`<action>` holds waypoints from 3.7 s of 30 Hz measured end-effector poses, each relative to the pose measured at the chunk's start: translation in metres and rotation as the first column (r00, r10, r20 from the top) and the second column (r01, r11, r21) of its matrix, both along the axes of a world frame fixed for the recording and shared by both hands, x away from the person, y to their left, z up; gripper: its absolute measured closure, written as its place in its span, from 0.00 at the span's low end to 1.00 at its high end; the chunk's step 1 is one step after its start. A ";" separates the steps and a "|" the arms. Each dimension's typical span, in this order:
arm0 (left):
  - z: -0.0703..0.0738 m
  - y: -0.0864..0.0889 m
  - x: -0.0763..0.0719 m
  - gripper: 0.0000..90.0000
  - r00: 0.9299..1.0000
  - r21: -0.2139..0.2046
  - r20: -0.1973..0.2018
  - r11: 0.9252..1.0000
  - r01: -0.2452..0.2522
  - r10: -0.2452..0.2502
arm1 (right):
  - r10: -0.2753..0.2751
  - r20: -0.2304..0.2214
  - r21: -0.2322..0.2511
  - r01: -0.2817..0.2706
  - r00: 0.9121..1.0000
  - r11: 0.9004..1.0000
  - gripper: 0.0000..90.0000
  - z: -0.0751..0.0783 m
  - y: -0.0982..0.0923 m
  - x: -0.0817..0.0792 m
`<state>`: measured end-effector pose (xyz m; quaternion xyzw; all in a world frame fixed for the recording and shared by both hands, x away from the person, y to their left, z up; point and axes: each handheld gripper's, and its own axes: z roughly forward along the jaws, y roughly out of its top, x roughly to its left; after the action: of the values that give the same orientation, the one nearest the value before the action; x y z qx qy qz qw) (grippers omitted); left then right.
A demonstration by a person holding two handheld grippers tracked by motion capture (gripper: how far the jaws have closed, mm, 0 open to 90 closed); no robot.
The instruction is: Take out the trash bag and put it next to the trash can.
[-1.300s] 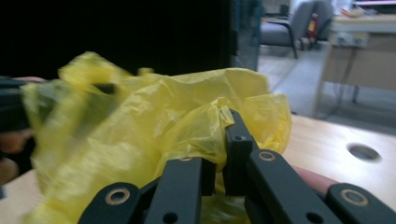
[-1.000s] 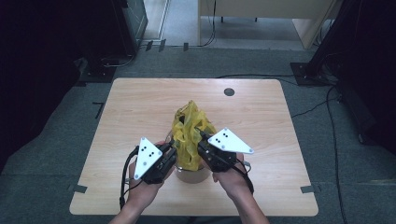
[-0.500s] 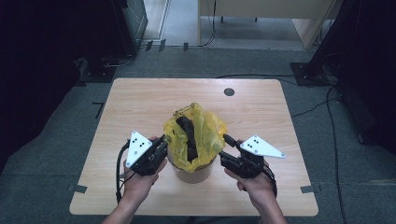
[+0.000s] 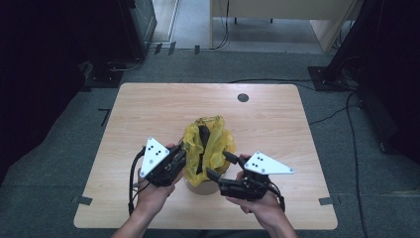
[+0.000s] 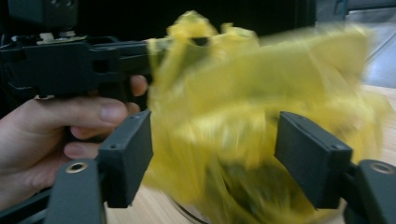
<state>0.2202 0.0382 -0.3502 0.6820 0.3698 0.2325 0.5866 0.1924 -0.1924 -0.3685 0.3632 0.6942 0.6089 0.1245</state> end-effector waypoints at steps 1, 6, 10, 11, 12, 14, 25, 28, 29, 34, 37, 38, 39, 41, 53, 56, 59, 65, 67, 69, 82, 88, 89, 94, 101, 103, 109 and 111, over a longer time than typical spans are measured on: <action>0.000 0.000 0.000 0.98 1.000 0.000 0.000 1.000 0.000 0.000 | 0.006 0.006 -0.018 -0.006 1.000 1.000 0.28 -0.001 0.006 0.000; 0.003 0.002 -0.003 0.98 1.000 -0.017 0.001 1.000 -0.006 0.006 | -0.027 -0.017 -0.106 0.025 1.000 0.994 0.20 -0.004 0.036 0.004; 0.004 0.005 -0.002 0.98 1.000 -0.023 -0.002 0.999 -0.025 0.025 | -0.082 -0.018 -0.141 0.078 0.997 0.987 0.20 -0.001 0.054 0.004; 0.005 0.006 -0.002 0.97 1.000 -0.030 -0.005 0.999 -0.028 0.028 | -0.101 -0.013 -0.155 0.098 0.995 0.983 0.20 -0.001 0.058 0.004; 0.006 0.008 -0.004 0.97 0.999 -0.035 0.003 0.999 -0.033 0.033 | -0.125 -0.013 -0.167 0.121 0.992 0.979 0.23 0.000 0.061 0.004; 0.007 0.009 -0.005 0.96 0.999 -0.038 0.004 0.999 -0.033 0.033 | -0.127 -0.008 -0.174 0.124 0.992 0.977 0.28 0.000 0.065 0.004; 0.014 0.018 -0.012 0.89 0.999 -0.072 0.019 0.997 -0.040 0.041 | -0.109 0.003 -0.249 0.106 0.994 0.963 0.90 -0.007 0.087 0.008; 0.012 0.022 -0.011 0.71 0.997 -0.054 0.019 0.996 -0.072 0.073 | -0.125 0.015 -0.238 0.125 0.992 0.963 0.97 -0.009 0.084 0.010; 0.011 0.024 -0.010 0.64 0.997 -0.055 0.004 0.995 -0.078 0.079 | -0.135 0.022 -0.236 0.137 0.991 0.962 0.98 -0.009 0.082 0.010; 0.008 0.026 -0.011 0.33 0.991 -0.012 -0.031 0.991 -0.132 0.132 | -0.194 0.041 -0.197 0.198 0.980 0.960 0.99 -0.008 0.071 0.012; 0.007 0.029 -0.012 0.30 0.989 -0.010 -0.033 0.990 -0.144 0.144 | -0.214 0.056 -0.163 0.220 0.975 0.962 0.99 -0.004 0.066 0.013; 0.006 0.032 -0.012 0.29 0.988 -0.013 -0.037 0.989 -0.150 0.150 | -0.222 0.065 -0.156 0.230 0.973 0.961 0.99 -0.002 0.064 0.013; 0.005 0.033 -0.012 0.28 0.987 -0.013 -0.039 0.987 -0.157 0.157 | -0.230 0.075 -0.149 0.239 0.970 0.959 0.99 0.000 0.063 0.013; 0.002 0.038 -0.011 0.28 0.985 -0.013 -0.043 0.986 -0.167 0.166 | -0.236 0.093 -0.137 0.247 0.967 0.959 0.99 0.004 0.061 0.013; -0.024 0.073 -0.008 0.22 0.967 0.025 -0.084 0.970 -0.241 0.243 | -0.254 0.177 -0.093 0.273 0.951 0.957 0.99 0.027 0.057 0.012; -0.041 0.086 -0.003 0.21 0.955 0.057 -0.121 0.963 -0.265 0.270 | -0.256 0.199 -0.088 0.277 0.946 0.957 0.99 0.033 0.057 0.011; -0.057 0.097 0.003 0.20 0.938 0.085 -0.172 0.953 -0.291 0.302 | -0.255 0.218 -0.084 0.278 0.942 0.957 0.99 0.039 0.057 0.011; -0.093 0.119 0.012 0.12 0.895 0.197 -0.220 0.916 -0.349 0.389 | -0.272 0.244 -0.070 0.296 0.931 0.953 0.99 0.050 0.053 0.011; -0.105 0.126 0.014 0.11 0.879 0.242 -0.218 0.896 -0.372 0.424 | -0.280 0.252 -0.061 0.304 0.927 0.951 0.99 0.053 0.051 0.011; -0.115 0.132 0.015 0.10 0.867 0.266 -0.226 0.884 -0.385 0.445 | -0.288 0.260 -0.055 0.311 0.922 0.949 0.99 0.056 0.049 0.010; -0.156 0.157 0.029 0.09 0.804 0.379 -0.310 0.841 -0.385 0.508 | -0.368 0.310 0.005 0.386 0.877 0.923 0.99 0.067 0.029 0.009; -0.168 0.159 0.033 0.09 0.788 0.402 -0.345 0.839 -0.367 0.510 | -0.422 0.324 0.033 0.436 0.846 0.899 0.99 0.070 0.012 0.008; -0.168 0.159 0.033 0.10 0.787 0.400 -0.343 0.838 -0.372 0.513 | -0.432 0.330 0.034 0.447 0.839 0.894 0.99 0.071 0.009 0.007; -0.168 0.159 0.034 0.10 0.785 0.405 -0.344 0.836 -0.370 0.515 | -0.479 0.333 0.033 0.497 0.812 0.867 0.99 0.066 -0.010 0.008; -0.168 0.159 0.033 0.10 0.785 0.407 -0.346 0.836 -0.368 0.514 | -0.534 0.293 0.019 0.554 0.793 0.832 0.99 0.043 -0.034 0.020; -0.168 0.159 0.033 0.10 0.785 0.407 -0.345 0.836 -0.369 0.514 | -0.538 0.286 0.013 0.559 0.793 0.829 0.99 0.038 -0.036 0.023; -0.168 0.159 0.033 0.10 0.785 0.405 -0.345 0.836 -0.370 0.514 | -0.532 0.251 -0.006 0.551 0.808 0.834 0.99 0.005 -0.042 0.044; -0.168 0.159 0.033 0.10 0.785 0.405 -0.346 0.836 -0.370 0.515 | -0.534 0.229 -0.022 0.553 0.814 0.833 0.99 -0.008 -0.042 0.053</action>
<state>0.2531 0.1970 -0.5184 0.6935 0.6019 0.2604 0.2981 0.2450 -0.2343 -0.3767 0.4732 0.5698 0.5522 0.3827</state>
